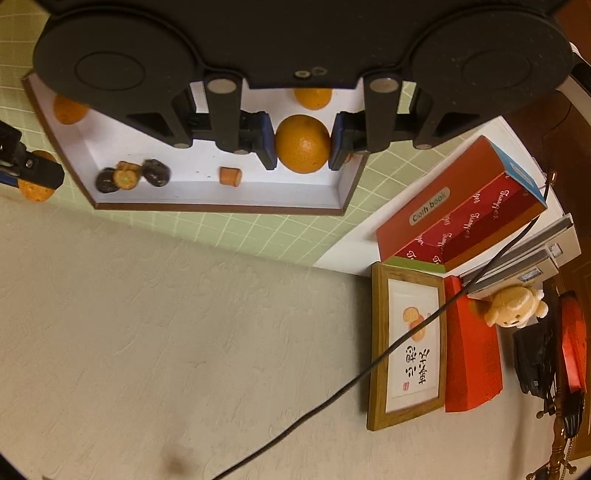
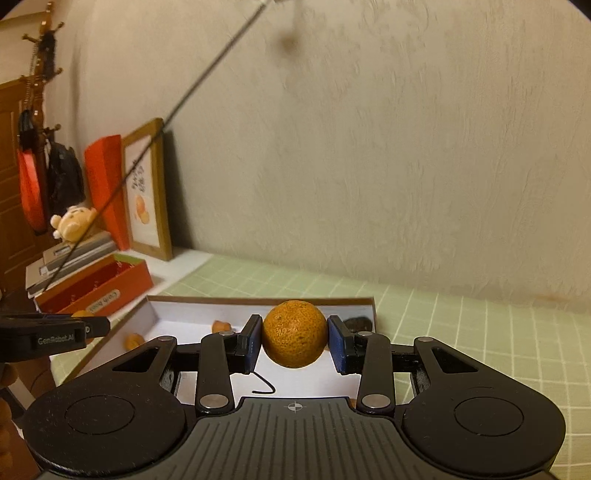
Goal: Organize fruits
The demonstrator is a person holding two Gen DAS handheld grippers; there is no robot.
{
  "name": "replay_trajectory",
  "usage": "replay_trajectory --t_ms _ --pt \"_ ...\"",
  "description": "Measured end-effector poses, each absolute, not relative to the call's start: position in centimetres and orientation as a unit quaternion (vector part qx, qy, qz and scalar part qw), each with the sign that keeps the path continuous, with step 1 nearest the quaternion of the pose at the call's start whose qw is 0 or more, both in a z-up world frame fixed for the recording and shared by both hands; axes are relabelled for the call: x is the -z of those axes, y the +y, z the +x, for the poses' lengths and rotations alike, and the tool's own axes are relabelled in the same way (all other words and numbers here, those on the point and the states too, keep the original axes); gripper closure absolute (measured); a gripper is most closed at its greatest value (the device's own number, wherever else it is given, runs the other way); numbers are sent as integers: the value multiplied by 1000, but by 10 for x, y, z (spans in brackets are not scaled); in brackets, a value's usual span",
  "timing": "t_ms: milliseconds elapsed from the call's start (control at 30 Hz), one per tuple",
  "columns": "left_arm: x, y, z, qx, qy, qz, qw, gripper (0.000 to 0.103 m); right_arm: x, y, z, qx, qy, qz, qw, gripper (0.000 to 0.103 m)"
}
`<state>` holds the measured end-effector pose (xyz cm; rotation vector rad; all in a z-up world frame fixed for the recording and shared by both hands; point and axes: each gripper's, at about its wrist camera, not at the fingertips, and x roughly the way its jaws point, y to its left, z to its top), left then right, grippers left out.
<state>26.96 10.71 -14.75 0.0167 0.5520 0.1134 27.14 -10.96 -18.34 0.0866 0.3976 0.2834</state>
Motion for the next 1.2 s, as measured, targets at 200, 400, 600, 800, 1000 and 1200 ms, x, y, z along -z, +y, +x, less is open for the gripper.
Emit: replay_trajectory --t_ms 200,400,600,800,1000,1200 --pt "162 110 292 -67 290 14 954 81 195 -103 301 -126 224 31 966 65" --pt "172 116 308 -74 309 10 948 74 207 -106 319 -106 256 31 960 65" --pt "159 113 302 -77 287 14 955 33 195 -116 314 -96 226 62 967 31" --pt "136 105 283 -75 263 15 962 19 171 -129 290 -105 178 77 975 14" --pt "119 97 264 -91 252 15 963 8 155 -143 267 -106 167 87 976 0" --pt "95 83 229 -83 240 22 967 6 131 -157 238 -115 163 90 976 0"
